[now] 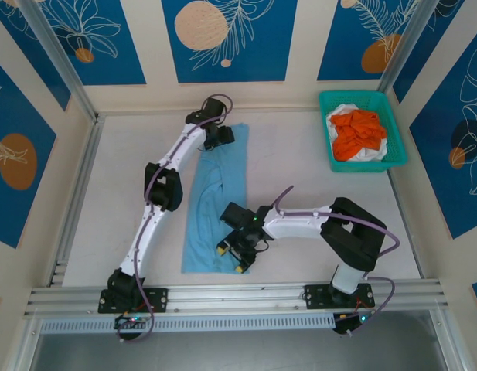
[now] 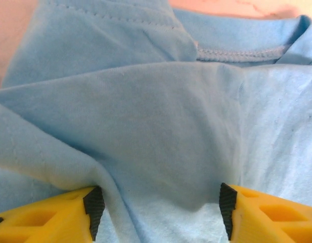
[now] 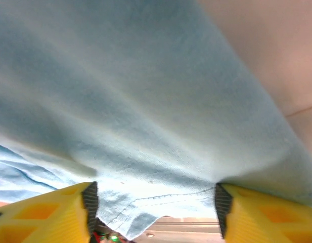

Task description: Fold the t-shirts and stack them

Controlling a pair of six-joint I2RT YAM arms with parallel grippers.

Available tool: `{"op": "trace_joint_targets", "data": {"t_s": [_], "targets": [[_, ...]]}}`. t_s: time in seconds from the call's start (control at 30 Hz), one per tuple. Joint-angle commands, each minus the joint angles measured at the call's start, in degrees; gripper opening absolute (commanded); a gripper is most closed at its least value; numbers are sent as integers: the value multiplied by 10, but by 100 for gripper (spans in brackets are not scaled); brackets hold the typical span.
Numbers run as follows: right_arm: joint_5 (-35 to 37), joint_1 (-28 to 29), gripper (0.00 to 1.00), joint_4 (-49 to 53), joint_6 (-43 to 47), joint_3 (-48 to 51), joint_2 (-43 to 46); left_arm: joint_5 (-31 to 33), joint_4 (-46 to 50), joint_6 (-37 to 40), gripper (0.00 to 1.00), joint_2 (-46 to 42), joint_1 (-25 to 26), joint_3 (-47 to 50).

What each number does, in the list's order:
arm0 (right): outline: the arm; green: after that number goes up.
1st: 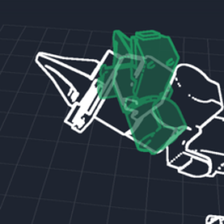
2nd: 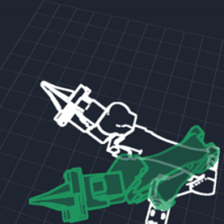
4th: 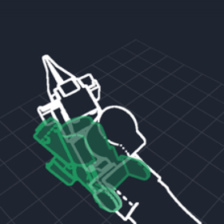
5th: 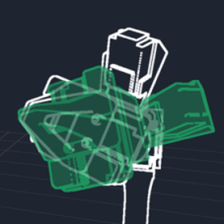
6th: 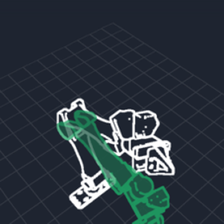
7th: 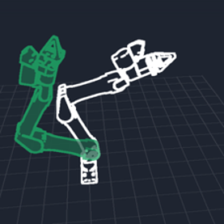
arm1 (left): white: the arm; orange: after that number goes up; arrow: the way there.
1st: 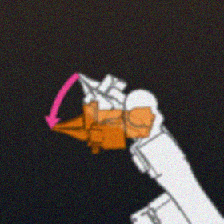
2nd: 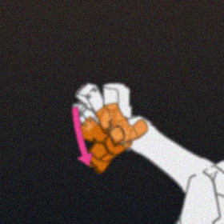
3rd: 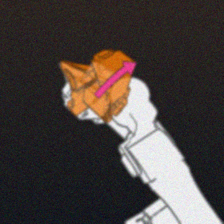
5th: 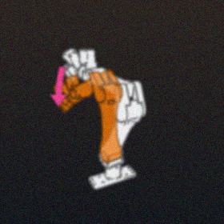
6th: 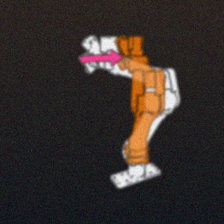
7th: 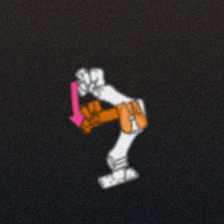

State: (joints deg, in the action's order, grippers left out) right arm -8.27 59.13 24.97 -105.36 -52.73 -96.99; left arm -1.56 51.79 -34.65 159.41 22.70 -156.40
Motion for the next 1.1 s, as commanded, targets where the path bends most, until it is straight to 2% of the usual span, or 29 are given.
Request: {"op": "trace_joint_targets", "data": {"t_s": [0.0, 0.1, 0.2, 0.27, 0.37, 0.5, 0.57, 0.63, 0.77, 0.87, 0.97, 1.07], "targets": [[10, -18, 71, 88, 77, -19, 43, -14, 7, -2, 71, -18, -13, -8], [12, -32, 74, 136, 174, -53, 78, -29, 48, -1, 86, -82, -9, -4], [24, -49, 76, 206, 267, -78, 121, 7, 97, 3, 94, -176, 1, 28], [24, -76, 76, 257, 317, -70, 161, 60, 123, -3, 96, -269, 11, 98], [12, -132, 78, 268, 374, -7, 263, 92, 125, -31, 97, -423, 30, 267], [-47, -229, 79, 248, 429, 98, 396, 118, 146, -80, 93, -603, 76, 487], [-97, -269, 73, 225, 456, 147, 441, 89, 144, -109, 82, -684, 108, 617], [-136, -284, 69, 204, 476, 180, 456, 49, 123, -138, 77, -751, 143, 736], [-181, -270, 61, 156, 490, 217, 439, -3, 64, -226, 65, -868, 218, 966], [-158, -228, 59, 124, 477, 228, 413, -40, 9, -277, 60, -930, 244, 1097], [-118, -178, 57, 99, 458, 224, 381, -64, -30, -301, 57, -985, 244, 1179], [-83, -147, 55, 59, 440, 220, 336, -66, -50, -284, 59, -1010, 237, 1212]]}}
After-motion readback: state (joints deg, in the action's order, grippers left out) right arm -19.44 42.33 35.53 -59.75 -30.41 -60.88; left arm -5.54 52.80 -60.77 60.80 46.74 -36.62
